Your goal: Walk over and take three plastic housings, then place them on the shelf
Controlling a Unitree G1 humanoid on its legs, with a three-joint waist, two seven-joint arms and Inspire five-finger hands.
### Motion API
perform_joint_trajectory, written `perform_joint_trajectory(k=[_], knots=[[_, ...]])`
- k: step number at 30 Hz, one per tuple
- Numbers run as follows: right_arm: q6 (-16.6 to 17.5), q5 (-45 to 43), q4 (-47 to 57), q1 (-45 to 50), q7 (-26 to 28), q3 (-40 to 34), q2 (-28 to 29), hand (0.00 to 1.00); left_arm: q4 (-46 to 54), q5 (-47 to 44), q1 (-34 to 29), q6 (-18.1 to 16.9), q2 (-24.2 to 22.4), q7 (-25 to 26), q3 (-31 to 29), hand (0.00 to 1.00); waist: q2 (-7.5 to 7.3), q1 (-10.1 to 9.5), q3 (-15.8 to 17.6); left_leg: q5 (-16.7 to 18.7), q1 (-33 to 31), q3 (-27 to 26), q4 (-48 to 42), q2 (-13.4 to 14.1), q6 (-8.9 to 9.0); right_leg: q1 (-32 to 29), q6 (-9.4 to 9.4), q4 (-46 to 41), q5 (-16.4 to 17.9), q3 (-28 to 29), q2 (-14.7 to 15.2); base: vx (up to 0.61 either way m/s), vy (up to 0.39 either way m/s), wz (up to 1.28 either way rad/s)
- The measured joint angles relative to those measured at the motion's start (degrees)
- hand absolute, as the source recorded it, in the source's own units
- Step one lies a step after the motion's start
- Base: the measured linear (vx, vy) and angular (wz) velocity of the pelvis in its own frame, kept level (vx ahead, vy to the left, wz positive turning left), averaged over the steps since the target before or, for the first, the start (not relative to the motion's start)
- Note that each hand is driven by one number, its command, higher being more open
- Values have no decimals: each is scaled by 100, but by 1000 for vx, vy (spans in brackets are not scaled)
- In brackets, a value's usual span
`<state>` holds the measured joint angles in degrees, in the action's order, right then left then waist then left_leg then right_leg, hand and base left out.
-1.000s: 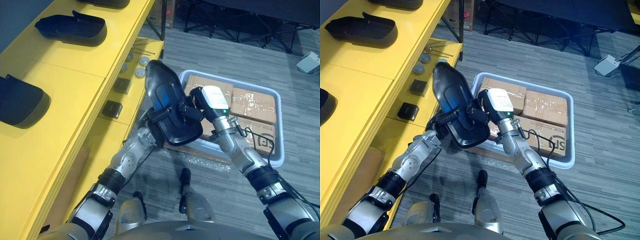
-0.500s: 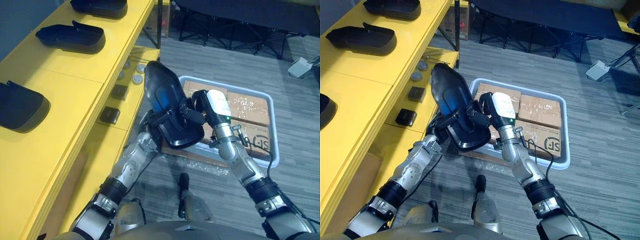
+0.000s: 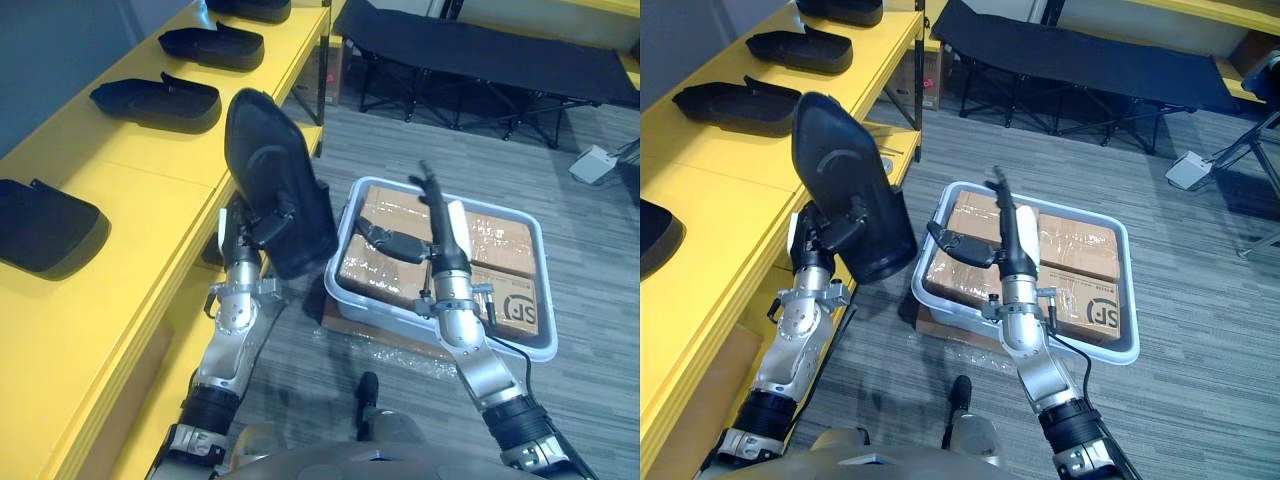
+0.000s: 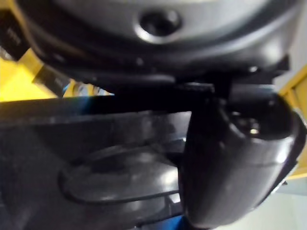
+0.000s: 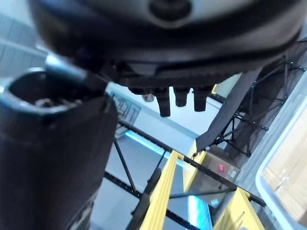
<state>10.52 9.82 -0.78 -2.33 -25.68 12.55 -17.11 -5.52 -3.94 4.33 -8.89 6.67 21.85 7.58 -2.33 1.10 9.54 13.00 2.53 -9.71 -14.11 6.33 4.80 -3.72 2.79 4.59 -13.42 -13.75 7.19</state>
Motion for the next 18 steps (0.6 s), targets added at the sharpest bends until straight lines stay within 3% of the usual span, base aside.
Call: perform_joint_trajectory(k=[4,8,10,14,18], knots=[[96,-476,182,441,-182,-205,214,100,-206,1221,-289,46,95,516,-194,0,3,-6,-101,2,3,-89,25,-11,-4,-54,7,32,2,65,-2,-45,15,-11],[528,-921,427,974,-191,-250,294,100,-786,1714,-434,48,171,932,-573,0,67,19,-138,0,-7,-194,37,9,-2,-134,-50,33,50,148,-33,-37,-6,-15],[714,-1180,570,1272,-214,-439,514,100,-846,1525,-672,30,161,943,-727,0,107,63,-162,-1,-5,-223,43,29,7,-163,-58,33,54,167,-58,4,-2,-7],[735,-1318,456,1843,-218,-937,838,100,-728,445,-1125,-185,-21,630,-926,0,173,61,-202,4,7,-315,85,32,17,-224,-18,32,17,255,-77,5,22,-11],[618,-1606,-173,2312,61,-1209,1072,100,372,-751,-1738,-273,-296,187,-1090,0,189,59,-211,7,80,-358,138,24,13,-194,-16,31,9,301,-81,2,31,-6]])
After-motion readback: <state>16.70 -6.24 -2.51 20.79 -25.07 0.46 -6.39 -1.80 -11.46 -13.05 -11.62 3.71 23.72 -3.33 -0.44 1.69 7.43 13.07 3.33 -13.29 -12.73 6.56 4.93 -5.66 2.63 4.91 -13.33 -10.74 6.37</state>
